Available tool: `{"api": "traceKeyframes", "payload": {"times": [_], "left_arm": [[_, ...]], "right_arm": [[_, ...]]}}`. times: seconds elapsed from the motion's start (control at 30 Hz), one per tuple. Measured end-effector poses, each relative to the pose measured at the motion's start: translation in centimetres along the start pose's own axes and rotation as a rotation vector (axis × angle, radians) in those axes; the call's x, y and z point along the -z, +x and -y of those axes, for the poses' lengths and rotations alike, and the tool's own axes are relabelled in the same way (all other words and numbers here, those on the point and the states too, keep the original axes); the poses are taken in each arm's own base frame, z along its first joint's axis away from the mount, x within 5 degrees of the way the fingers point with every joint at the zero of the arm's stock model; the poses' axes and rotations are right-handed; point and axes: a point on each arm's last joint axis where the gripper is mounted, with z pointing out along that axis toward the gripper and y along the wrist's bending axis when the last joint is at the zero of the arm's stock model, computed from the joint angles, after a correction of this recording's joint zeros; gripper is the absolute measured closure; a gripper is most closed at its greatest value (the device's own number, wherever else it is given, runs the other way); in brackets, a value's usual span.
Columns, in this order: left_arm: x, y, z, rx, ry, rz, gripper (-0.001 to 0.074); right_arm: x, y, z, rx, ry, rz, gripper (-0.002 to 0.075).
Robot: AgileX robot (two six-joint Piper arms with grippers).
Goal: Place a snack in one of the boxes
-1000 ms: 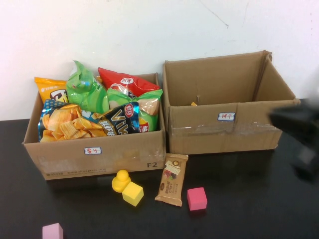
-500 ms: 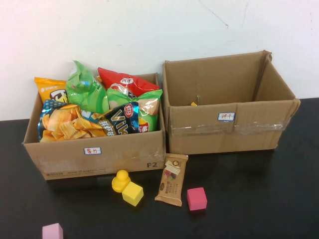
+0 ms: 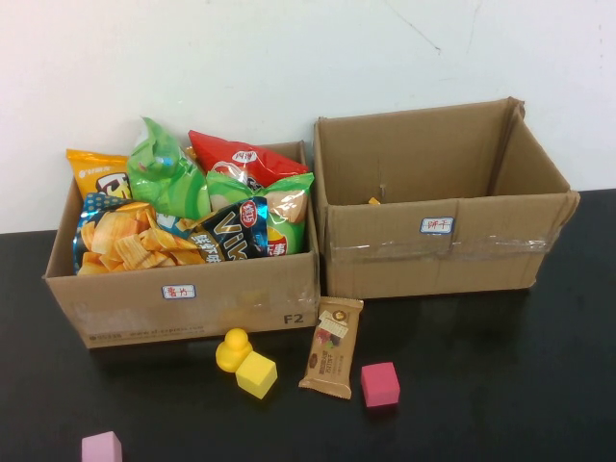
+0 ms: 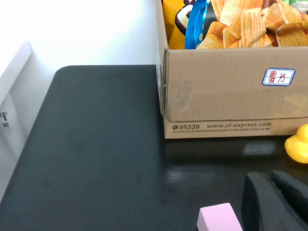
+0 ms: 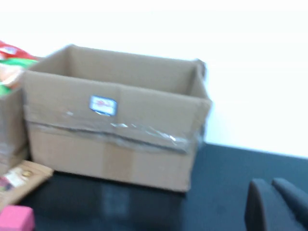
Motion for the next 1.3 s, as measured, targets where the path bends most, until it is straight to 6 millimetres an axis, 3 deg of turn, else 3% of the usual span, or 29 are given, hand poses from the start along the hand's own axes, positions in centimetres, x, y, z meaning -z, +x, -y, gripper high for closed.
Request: {"api": "traceKeyframes", "payload": {"times": [0.4, 0.77, 1.3], "left_arm": [[0.0, 0.0, 0.0, 0.000, 0.000, 0.000, 0.0738], [0.0, 0.0, 0.0, 0.000, 0.000, 0.000, 0.0738], [0.0, 0.0, 0.0, 0.000, 0.000, 0.000, 0.0738]], "right_arm": [[2.2, 2.1, 1.5, -0.036, 0.267, -0.159, 0.0727], [2.3, 3.1, 0.8, -0.043, 0.151, -0.261, 0.0727], [2.3, 3.1, 0.8, -0.070, 0.148, -0.264, 0.0727]]}}
